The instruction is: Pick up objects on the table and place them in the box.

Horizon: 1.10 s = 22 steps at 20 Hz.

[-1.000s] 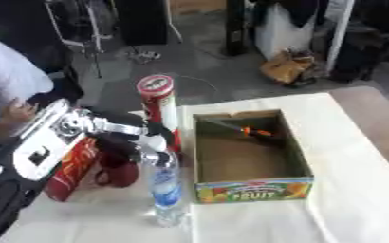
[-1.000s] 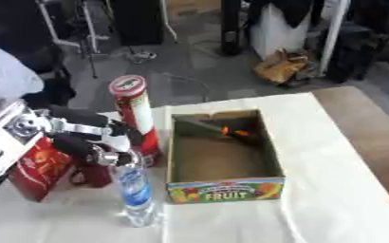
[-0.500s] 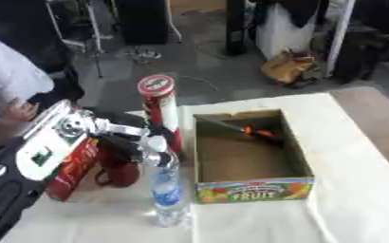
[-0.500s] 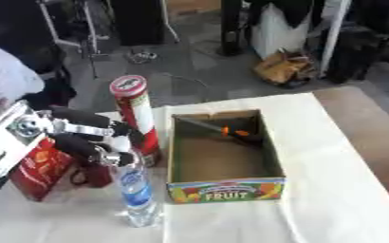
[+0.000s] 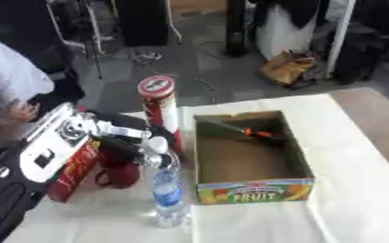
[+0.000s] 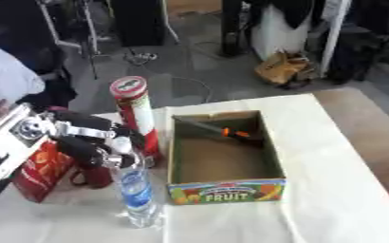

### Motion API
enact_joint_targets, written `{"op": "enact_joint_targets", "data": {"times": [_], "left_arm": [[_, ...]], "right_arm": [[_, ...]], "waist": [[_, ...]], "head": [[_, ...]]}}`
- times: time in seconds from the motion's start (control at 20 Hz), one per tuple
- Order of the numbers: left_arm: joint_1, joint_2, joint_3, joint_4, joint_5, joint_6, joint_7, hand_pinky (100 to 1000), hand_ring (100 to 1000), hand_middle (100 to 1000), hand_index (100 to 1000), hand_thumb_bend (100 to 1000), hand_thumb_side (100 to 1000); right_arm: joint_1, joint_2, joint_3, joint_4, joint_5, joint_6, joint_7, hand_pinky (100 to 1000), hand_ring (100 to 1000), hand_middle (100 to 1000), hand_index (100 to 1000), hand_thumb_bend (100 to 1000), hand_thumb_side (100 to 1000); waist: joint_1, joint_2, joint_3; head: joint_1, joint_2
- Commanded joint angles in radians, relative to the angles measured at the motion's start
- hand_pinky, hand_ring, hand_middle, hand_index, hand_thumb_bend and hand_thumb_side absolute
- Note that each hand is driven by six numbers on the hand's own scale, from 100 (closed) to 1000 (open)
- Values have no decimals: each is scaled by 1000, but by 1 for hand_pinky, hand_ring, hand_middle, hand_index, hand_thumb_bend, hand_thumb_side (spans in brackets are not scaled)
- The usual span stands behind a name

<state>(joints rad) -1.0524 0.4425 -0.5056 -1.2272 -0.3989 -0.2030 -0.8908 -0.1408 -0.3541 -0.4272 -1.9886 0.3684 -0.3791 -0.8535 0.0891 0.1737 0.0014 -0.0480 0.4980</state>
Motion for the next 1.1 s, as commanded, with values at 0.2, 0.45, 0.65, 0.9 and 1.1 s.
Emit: {"op": "enact_joint_targets", "data": {"times": [0.2, 0.45, 0.65, 0.9, 1.1], "left_arm": [[-10, 7, 6, -5, 2, -23, -16, 1000, 1000, 1000, 1000, 195, 1000], [-6, 4, 3, -1, 5, -24, -16, 1000, 1000, 1000, 1000, 192, 1000], [-5, -1, -5, 7, 12, -27, -16, 1000, 1000, 1000, 1000, 212, 1000], [-5, -5, -10, 14, 11, -34, -16, 1000, 1000, 1000, 1000, 209, 1000], [-5, -7, -10, 19, 6, -38, -16, 1000, 1000, 1000, 1000, 209, 1000]], "right_arm": [[-9, -11, 2, -11, -9, -55, -53, 741, 838, 700, 742, 100, 1000], [-10, -10, 1, -11, -8, -54, -53, 741, 838, 699, 741, 100, 1000], [-11, -9, 0, -11, -10, -54, -53, 741, 838, 699, 741, 100, 1000], [-10, -9, 1, -11, -9, -55, -53, 741, 838, 699, 741, 100, 1000], [-10, -9, 2, -11, -9, -56, -53, 741, 838, 699, 741, 100, 1000]], "waist": [[-8, -13, 2], [-8, -12, 2], [-9, -11, 1], [-11, -9, 0], [-11, -8, 0]], "head": [[-2, 0], [-3, -1], [-2, 0], [-3, 3], [-4, 2]]}}
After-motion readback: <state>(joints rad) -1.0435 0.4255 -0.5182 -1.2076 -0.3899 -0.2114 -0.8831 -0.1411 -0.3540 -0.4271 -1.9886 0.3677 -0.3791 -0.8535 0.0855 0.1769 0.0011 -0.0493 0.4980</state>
